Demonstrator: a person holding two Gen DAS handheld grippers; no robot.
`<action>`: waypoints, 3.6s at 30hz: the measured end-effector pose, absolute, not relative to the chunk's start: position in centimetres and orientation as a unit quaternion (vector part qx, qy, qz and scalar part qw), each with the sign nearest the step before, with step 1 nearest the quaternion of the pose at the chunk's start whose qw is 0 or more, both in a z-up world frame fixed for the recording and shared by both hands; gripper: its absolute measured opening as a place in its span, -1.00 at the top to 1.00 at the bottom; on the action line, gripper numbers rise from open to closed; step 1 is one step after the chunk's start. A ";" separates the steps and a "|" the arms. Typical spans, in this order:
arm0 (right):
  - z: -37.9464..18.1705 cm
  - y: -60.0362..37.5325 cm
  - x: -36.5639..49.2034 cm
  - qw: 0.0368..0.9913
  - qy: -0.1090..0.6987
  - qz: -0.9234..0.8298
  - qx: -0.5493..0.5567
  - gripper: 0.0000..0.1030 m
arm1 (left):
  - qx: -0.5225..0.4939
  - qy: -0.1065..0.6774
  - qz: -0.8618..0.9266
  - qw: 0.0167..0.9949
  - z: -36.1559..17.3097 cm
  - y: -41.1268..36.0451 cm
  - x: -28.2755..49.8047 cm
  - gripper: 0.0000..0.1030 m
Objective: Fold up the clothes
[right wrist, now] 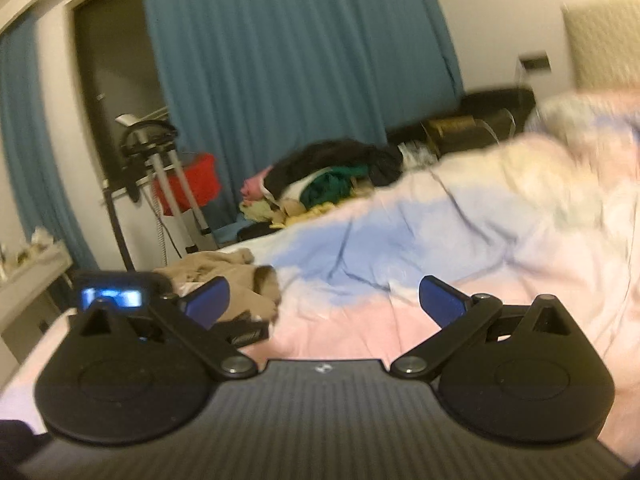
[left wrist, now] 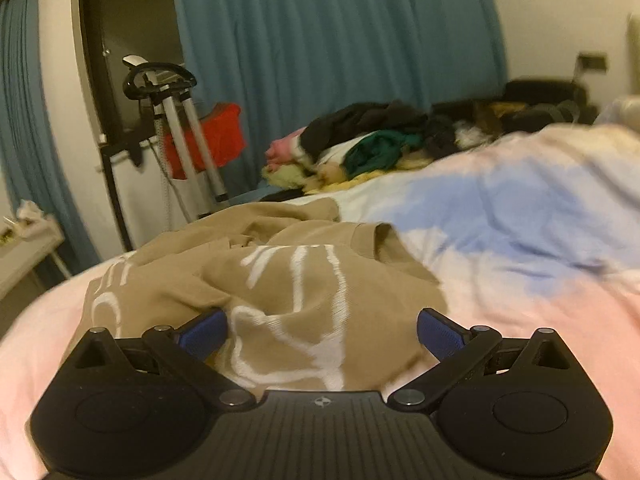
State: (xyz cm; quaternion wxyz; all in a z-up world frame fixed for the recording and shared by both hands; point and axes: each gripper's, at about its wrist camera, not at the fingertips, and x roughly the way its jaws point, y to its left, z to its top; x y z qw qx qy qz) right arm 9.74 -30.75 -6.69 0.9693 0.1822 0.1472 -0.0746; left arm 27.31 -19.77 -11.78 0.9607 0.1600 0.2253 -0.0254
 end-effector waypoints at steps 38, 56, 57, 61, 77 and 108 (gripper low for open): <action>-10.5 -15.2 5.2 0.917 0.331 0.189 0.115 -0.41 | -0.116 0.301 0.001 0.946 -3.2 12.2 2.6 -0.02; -6.0 -17.5 4.3 0.946 0.272 0.148 0.101 0.87 | -0.145 0.314 -0.011 0.938 -5.3 11.2 4.5 -0.21; -5.3 -18.2 3.8 0.949 0.265 0.141 0.098 0.87 | -0.146 0.314 -0.009 0.938 -5.2 11.3 4.3 -0.27; -6.3 -20.4 3.4 0.936 0.320 0.117 0.086 0.86 | -0.132 0.329 0.001 0.935 -5.1 10.7 3.8 -0.39; -5.5 -16.6 1.5 0.919 0.301 0.247 -0.055 -0.37 | -0.050 0.280 0.025 0.958 -1.7 8.4 -2.0 -0.47; -1.1 -15.3 13.2 0.890 0.209 0.404 0.036 -0.35 | -0.154 0.297 -0.156 0.929 -3.6 6.1 -1.5 -0.61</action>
